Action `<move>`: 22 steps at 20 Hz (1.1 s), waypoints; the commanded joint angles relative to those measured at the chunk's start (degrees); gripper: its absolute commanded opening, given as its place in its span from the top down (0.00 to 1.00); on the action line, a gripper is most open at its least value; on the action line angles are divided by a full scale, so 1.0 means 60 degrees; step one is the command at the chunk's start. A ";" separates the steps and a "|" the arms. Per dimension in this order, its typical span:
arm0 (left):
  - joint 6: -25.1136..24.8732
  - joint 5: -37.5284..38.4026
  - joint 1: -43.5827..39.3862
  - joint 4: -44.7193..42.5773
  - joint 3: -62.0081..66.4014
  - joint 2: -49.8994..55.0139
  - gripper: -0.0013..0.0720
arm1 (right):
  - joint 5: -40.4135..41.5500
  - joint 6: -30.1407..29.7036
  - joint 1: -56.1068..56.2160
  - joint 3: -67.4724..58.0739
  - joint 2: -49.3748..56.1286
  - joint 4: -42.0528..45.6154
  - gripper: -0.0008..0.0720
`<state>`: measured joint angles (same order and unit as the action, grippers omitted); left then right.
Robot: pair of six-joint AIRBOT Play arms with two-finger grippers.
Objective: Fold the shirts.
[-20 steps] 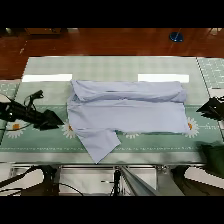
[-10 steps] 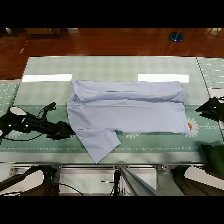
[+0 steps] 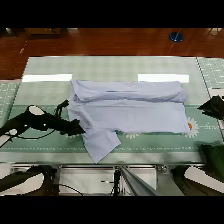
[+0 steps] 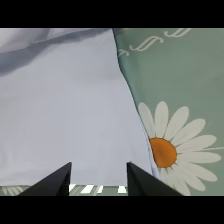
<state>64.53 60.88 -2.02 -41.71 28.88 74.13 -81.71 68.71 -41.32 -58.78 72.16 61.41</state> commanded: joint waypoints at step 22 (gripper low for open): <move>-0.0175 0.0251 -0.0255 0.0033 -0.0004 0.0153 0.96 | 0.0634 -0.0317 -0.0958 0.2095 0.1188 0.0382 0.36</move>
<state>63.53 62.81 -3.53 -41.67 28.88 75.09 -79.44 67.05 -48.53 -46.61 77.87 64.14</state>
